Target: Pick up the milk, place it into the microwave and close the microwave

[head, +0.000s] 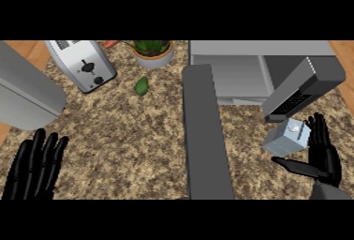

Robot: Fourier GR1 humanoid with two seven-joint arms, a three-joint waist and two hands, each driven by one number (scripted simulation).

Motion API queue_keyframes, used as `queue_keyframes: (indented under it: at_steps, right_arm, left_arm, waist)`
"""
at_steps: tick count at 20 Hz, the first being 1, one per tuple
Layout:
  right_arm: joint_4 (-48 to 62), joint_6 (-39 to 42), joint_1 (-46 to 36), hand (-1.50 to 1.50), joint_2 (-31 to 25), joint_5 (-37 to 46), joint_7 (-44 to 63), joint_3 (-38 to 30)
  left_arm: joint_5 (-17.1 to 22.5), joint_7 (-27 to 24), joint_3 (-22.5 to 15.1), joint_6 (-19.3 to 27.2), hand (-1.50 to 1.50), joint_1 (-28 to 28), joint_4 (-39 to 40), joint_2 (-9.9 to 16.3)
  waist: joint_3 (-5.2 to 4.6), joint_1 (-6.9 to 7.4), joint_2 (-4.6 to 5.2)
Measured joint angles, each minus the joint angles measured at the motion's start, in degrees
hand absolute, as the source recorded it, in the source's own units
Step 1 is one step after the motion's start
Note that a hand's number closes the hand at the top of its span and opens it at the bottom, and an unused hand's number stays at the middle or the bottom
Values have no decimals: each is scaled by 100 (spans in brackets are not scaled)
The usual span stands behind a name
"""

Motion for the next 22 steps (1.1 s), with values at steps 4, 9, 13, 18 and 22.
queue_keyframes:
  at_steps: [4, 9, 13, 18, 22]
  right_arm:
    - [1097, 83, -311, -150, -179, 66, -719, -122]
    - [2325, 89, -773, -150, -330, 239, -1403, -145]
    - [2761, 141, -991, 150, -461, 472, -1660, 9]
    - [2901, -98, -1127, 150, -480, 683, -2011, 113]
    - [2766, 144, -1138, 150, -389, 655, -2020, 246]
  left_arm:
    - [32, 24, 42, -28, -150, 41, -81, 47]
    - [219, -81, 128, -158, -150, 296, -239, 140]
    - [260, -199, 158, -191, -150, 298, -113, 128]
    - [134, -139, 44, -115, -150, 269, -110, 65]
    - [200, -141, 107, -141, -150, 263, -104, 89]
  waist:
    - [2, 16, 5]
    - [4, 40, 10]
    - [7, 60, 20]
    - [-1, 60, 16]
    - [-11, 42, 2]
